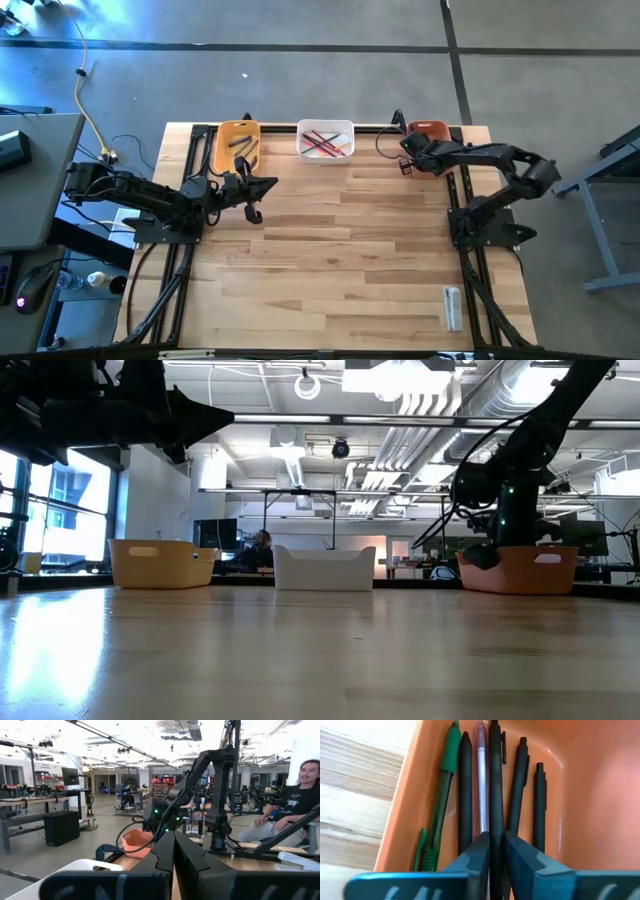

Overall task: Sort crayons/erasers/pens/pencils in bins
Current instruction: Put the black pen into the orange bin, then return to Home Position

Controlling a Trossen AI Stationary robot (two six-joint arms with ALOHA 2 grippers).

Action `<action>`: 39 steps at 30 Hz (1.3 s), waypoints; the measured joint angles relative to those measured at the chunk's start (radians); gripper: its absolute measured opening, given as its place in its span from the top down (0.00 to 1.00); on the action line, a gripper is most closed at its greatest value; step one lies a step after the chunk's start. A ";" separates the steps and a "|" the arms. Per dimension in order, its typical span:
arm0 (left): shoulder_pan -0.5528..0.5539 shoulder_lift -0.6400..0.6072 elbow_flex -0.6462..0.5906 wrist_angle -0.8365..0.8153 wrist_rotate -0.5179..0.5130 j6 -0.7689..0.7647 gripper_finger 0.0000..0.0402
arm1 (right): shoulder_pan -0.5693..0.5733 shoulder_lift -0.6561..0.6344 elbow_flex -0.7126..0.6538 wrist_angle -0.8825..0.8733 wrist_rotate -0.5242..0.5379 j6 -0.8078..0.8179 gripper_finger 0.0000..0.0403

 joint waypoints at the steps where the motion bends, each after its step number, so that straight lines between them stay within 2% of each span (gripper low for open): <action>1: 0.000 0.000 0.000 0.000 0.000 0.000 1.00 | 0.000 -0.002 0.000 0.001 -0.001 0.000 0.85; 8: 0.000 0.000 0.000 0.000 0.000 0.000 1.00 | 0.000 -0.016 0.013 -0.004 -0.003 -0.002 0.69; 14: 0.000 0.000 0.000 -0.008 0.000 0.000 1.00 | 0.000 -0.034 0.119 -0.132 -0.003 -0.019 0.65; 21: 0.000 0.000 0.000 -0.009 0.000 0.008 1.00 | 0.019 -0.127 0.233 -0.298 -0.007 -0.031 0.74; 29: 0.000 0.000 0.000 -0.023 -0.002 0.008 1.00 | 0.111 -0.347 0.200 -0.304 -0.016 -0.045 0.96; 31: 0.000 0.000 0.000 -0.024 -0.002 0.009 1.00 | 0.159 -0.410 0.161 -0.270 -0.017 -0.046 0.99; 36: 0.000 0.000 0.000 -0.029 -0.001 0.011 1.00 | 0.304 -0.564 0.008 -0.066 -0.028 -0.121 0.98; 39: 0.000 0.000 0.000 -0.039 0.010 0.031 1.00 | 0.386 -0.635 -0.112 0.138 -0.143 -0.231 0.99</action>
